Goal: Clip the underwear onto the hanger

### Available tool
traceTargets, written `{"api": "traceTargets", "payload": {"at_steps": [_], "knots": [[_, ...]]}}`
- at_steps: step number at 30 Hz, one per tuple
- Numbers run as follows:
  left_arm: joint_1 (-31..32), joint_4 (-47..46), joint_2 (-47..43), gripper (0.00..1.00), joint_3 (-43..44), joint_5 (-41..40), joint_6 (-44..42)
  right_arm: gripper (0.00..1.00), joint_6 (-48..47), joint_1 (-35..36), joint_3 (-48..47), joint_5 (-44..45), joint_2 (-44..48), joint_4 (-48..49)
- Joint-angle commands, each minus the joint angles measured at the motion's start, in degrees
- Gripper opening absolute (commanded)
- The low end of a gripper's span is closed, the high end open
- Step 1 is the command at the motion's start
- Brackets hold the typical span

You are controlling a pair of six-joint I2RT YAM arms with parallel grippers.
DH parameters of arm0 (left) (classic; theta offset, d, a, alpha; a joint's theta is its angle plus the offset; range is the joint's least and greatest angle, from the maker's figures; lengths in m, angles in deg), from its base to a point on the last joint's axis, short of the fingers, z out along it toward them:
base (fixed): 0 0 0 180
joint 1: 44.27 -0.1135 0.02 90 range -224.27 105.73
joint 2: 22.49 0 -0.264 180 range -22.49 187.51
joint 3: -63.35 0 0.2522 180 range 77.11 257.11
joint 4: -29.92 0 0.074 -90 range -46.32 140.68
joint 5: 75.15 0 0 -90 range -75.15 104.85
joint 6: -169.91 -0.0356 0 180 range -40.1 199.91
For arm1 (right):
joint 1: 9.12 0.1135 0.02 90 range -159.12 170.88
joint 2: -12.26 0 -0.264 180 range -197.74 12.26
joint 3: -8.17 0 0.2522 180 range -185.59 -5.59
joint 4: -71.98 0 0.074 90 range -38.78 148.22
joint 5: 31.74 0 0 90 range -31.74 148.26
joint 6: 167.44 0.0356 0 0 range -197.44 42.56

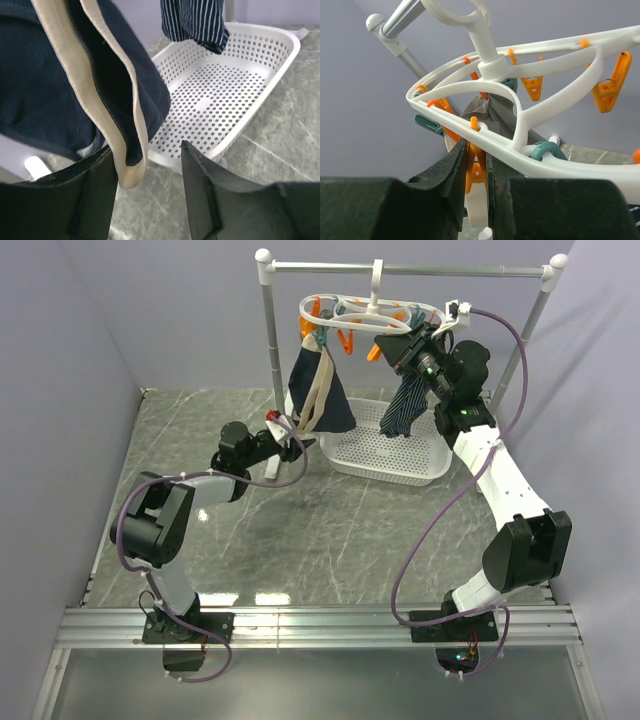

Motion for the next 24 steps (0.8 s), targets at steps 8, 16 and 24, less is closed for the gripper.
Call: {"api": "traceTargets", "payload": {"at_steps": [8, 16, 24], "knots": [[2.0, -12.4, 5.6, 0.36, 4.3, -5.6, 3.0, 0.0, 0.6, -0.2, -3.3, -0.8, -0.8, 4.4], [4.6, -3.7, -1.3, 0.0, 4.8, -2.6, 1.7, 0.0, 0.4, -0.2, -2.3, 0.4, 0.2, 4.0], [12.0, 20.0, -5.9, 0.0, 19.2, -3.6, -6.0, 0.0, 1.0, 0.0, -2.6, 0.9, 0.9, 3.8]]}}
